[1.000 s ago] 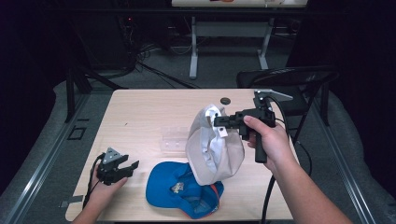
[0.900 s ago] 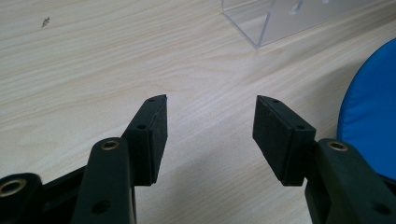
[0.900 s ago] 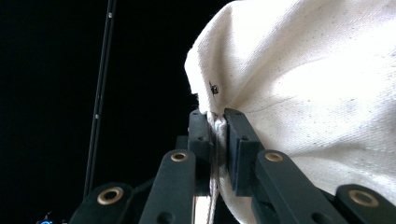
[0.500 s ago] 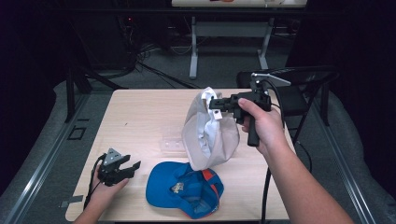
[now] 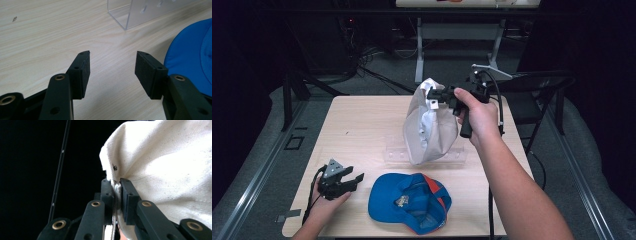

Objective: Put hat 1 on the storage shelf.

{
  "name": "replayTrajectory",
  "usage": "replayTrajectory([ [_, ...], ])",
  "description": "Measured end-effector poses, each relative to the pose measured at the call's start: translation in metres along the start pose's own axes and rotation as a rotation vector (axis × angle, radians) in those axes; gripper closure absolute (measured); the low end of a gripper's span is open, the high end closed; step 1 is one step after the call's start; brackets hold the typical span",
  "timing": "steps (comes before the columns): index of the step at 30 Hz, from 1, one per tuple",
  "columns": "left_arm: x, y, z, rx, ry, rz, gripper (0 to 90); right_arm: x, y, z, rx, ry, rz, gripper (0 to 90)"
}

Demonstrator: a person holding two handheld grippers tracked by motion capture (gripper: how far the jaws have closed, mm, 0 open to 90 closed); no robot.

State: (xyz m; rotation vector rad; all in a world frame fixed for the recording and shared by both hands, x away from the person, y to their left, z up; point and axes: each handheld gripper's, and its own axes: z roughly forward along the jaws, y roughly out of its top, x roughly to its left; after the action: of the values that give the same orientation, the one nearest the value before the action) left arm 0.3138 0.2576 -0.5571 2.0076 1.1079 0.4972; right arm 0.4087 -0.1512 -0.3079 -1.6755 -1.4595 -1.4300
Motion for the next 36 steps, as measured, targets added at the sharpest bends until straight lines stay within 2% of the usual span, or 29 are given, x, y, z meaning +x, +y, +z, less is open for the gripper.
replayTrajectory([
  [8, -0.004, 0.001, 0.000, -0.014, -0.009, 0.013, 46.3, -0.002, 0.011, 0.020, -0.036, -0.015, 0.024, 82.2],
  [17, -0.006, 0.002, 0.001, -0.012, -0.016, 0.019, 46.2, -0.008, 0.015, 0.031, -0.069, -0.025, 0.046, 82.2],
  [25, -0.013, 0.006, 0.001, -0.027, -0.040, 0.030, 45.8, -0.015, 0.016, 0.039, -0.089, -0.034, 0.058, 82.1],
  [31, -0.025, 0.019, 0.000, -0.073, -0.052, 0.024, 45.7, -0.021, 0.014, 0.043, -0.082, -0.044, 0.057, 82.1],
  [34, -0.038, 0.031, 0.000, -0.088, -0.064, 0.058, 45.7, -0.023, 0.014, 0.043, -0.084, -0.045, 0.060, 82.1],
  [36, -0.045, 0.038, 0.003, -0.090, -0.087, 0.074, 46.5, -0.023, 0.014, 0.043, -0.083, -0.048, 0.056, 82.1],
])
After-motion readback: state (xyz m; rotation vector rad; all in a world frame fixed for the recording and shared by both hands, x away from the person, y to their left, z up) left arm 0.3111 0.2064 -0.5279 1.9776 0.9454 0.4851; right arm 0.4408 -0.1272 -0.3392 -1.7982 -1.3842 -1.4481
